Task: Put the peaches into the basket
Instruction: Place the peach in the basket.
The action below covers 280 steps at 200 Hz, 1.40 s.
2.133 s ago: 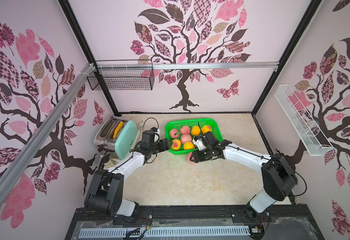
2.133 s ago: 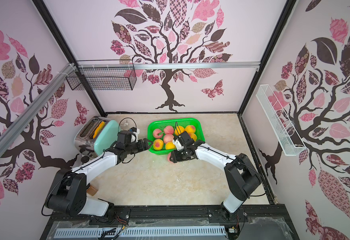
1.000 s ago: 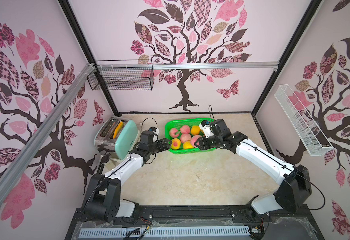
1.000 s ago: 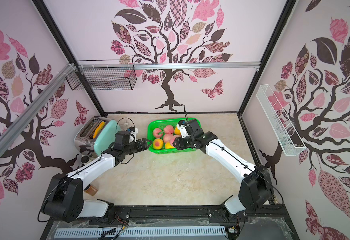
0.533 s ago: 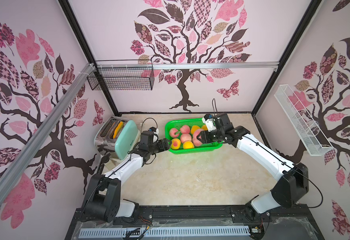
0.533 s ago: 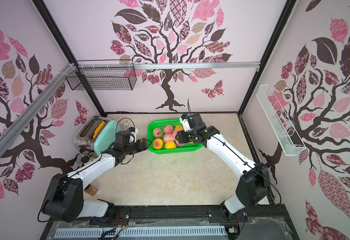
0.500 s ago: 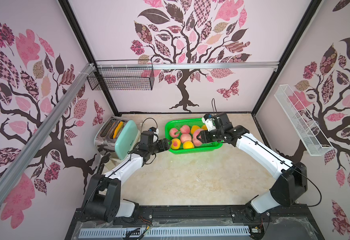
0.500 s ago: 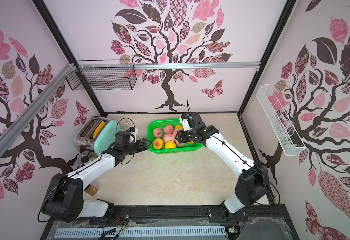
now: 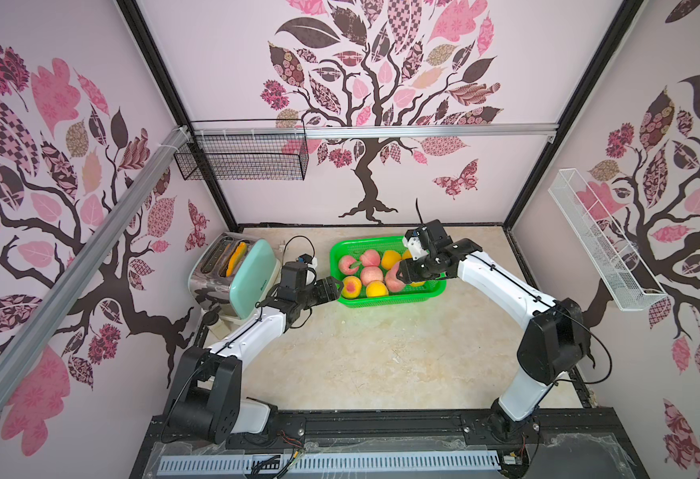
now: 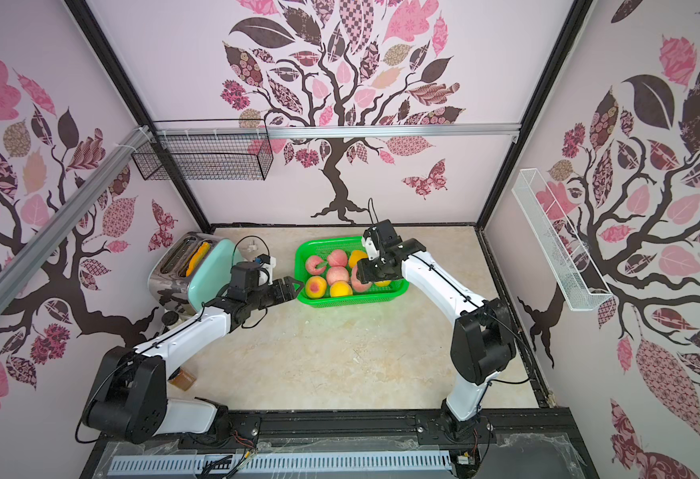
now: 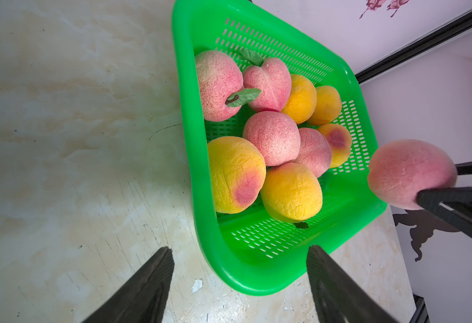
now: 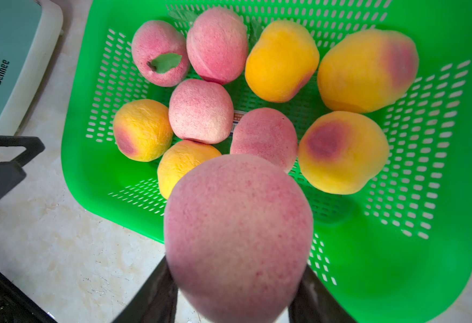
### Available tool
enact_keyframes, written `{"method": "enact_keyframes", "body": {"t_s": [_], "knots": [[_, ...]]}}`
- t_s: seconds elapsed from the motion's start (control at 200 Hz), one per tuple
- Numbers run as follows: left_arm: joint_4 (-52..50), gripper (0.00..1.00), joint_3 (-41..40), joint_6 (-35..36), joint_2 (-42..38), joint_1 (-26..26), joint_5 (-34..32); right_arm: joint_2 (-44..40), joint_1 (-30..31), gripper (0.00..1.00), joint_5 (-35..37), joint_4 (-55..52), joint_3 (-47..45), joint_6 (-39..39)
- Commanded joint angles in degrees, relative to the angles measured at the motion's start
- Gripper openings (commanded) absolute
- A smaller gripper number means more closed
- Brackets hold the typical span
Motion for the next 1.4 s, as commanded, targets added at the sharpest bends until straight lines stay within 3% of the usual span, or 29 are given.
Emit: {"method": "enact_keyframes", "body": {"t_s": [0.0, 0.345, 0.985, 1.396], "knots": [[-0.29, 0.79, -1.13, 1.04, -1.24, 0.34, -0.46, 0.36, -2.02, 0.54, -1.01, -1.0, -0.22, -0.13], [-0.46, 0.79, -0.9, 1.16, -1.35, 0.54, -0.35, 5.18, -3.89, 0.54, -2.04, -0.33, -1.0, -0.3], [0.8, 0.79, -1.0, 0.77, -0.49, 1.01, 0.51, 12.72, -3.92, 0.57, 2.92, -5.41, 1.88, -2.27], [0.28, 0.79, -1.01, 1.09, -1.02, 1.17, 0.07, 9.49, -4.0, 0.77, -1.46, -5.42, 1.87, -2.36]]}}
